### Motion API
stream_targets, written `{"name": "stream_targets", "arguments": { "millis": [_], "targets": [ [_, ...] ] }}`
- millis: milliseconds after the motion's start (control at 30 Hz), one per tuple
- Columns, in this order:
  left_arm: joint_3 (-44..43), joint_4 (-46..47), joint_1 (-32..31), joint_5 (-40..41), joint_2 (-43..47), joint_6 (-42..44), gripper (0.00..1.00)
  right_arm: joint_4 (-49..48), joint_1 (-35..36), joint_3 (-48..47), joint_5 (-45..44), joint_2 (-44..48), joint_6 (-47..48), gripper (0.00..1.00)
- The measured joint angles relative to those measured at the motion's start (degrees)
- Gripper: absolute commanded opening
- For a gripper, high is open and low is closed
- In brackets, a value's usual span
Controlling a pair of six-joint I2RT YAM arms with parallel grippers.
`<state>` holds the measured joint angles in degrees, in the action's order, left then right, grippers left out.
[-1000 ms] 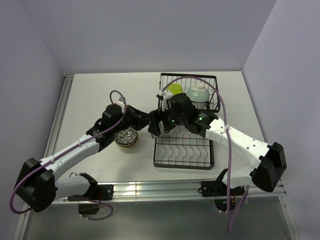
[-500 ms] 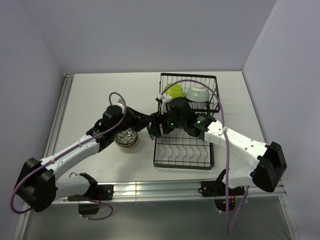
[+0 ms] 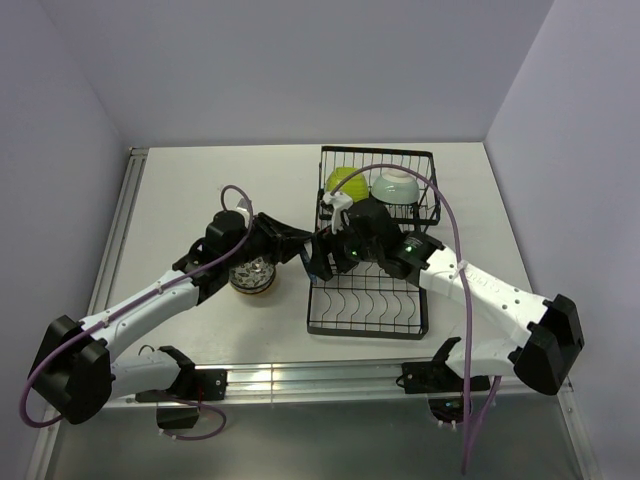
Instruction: Load the bowls into the dish rack
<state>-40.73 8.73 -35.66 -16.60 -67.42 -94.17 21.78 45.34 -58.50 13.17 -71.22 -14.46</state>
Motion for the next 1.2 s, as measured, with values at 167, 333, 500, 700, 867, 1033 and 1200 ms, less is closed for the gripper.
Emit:
{"name": "stream_targets", "arguments": {
  "millis": [167,333,500,700,867,1033,1200],
  "targets": [
    [0.0,0.0,0.0,-0.07,0.0,-0.07,0.41,2.43,-0.7,0.81,0.07,1.75,0.76,0.0],
    [0.0,0.04,0.0,-0.07,0.0,-0.02,0.6,4.79,-1.68,1.77,0.09,3.72,1.57,0.0],
    [0.0,0.02,-0.17,-0.11,-0.02,0.17,0.75,7.02,-2.99,4.2,-0.04,6.56,2.12,0.0],
    [-0.26,-0.57,-0.22,-1.2,-0.94,1.25,0.77,8.87,-5.46,7.06,0.0,11.02,2.38,0.0],
    [-1.4,-4.24,-0.15,-1.53,-1.27,4.13,0.78,9.6,-8.94,11.02,-0.55,15.67,2.34,0.0],
    [-4.17,-7.23,1.01,-1.44,-1.64,7.82,0.78,9.55,-10.47,12.68,-4.24,17.57,1.77,0.0],
    [-5.9,-8.11,4.13,-1.16,-2.25,10.8,0.78,8.24,-10.91,14.34,-8.15,17.64,-0.35,0.0]
  ]
}}
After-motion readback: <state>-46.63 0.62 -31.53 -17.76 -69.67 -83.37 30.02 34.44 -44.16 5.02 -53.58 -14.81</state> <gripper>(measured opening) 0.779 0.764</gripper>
